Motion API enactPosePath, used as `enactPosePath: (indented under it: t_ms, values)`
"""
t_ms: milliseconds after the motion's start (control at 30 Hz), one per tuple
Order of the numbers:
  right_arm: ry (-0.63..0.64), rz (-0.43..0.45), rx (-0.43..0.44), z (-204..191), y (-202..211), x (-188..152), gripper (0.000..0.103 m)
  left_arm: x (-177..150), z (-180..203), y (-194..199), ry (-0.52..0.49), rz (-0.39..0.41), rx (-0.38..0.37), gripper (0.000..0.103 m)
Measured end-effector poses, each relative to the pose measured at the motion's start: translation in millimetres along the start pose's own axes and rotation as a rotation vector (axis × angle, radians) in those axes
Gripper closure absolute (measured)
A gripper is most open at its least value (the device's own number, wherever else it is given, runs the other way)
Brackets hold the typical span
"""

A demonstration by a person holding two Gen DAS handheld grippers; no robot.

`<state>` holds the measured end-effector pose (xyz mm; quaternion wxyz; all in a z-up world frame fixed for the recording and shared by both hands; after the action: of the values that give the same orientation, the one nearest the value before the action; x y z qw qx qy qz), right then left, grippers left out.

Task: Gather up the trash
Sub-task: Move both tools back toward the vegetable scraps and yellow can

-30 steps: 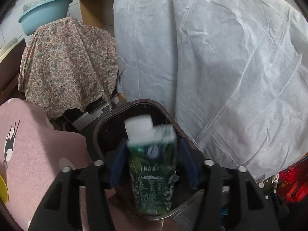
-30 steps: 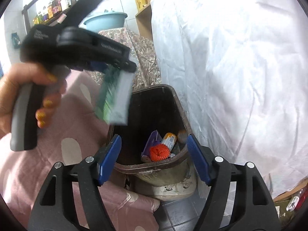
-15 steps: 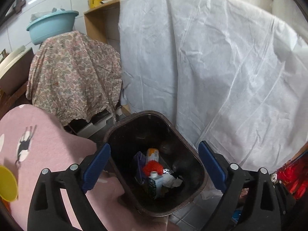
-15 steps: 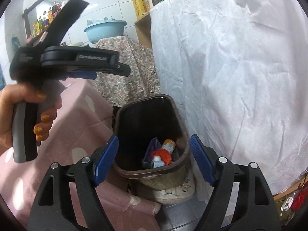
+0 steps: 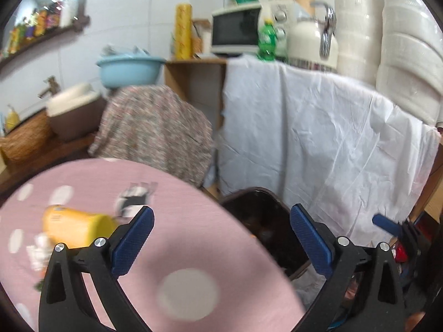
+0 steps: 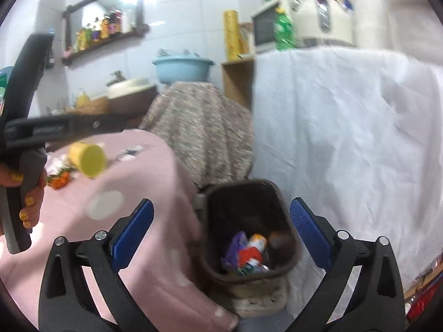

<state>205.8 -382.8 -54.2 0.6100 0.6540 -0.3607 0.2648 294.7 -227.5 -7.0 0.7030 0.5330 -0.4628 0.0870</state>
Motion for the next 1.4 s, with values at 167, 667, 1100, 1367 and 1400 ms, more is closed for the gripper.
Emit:
enactPosePath:
  t_ms: [167, 667, 1100, 1367, 1400]
  values:
    - [0.033, 0.013, 0.09, -46, 11, 13, 0.006, -24, -45, 63, 0.009, 0.076, 0.061, 0.005]
    - [0.262, 0.023, 0.24, -196, 30, 22, 0.006, -107, -161, 158, 0.14, 0.092, 0.237, 0.005]
    - [0.413, -0.113, 0.335, -277, 9, 0, 0.006, -157, -226, 180, 0.252, 0.044, 0.342, 0.005]
    - [0.449, -0.161, 0.314, -299, -18, -2, 0.006, -174, -242, 173, 0.267, -0.02, 0.347, 0.005]
    - [0.446, -0.167, 0.306, -300, -22, -1, 0.006, -175, -243, 172, 0.261, -0.024, 0.344, 0.005]
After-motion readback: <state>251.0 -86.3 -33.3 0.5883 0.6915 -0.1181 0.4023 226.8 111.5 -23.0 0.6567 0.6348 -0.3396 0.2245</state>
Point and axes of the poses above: each gripper's, at about its wrist camera, not at the fingertips, and y roughly against the way its jaws point, z to its right, x to its top, the point moved 3 cm from there along -y, roughly the way its jaws point, and after that the axes turned 9 degrees about -z, right-handed, at the moved point
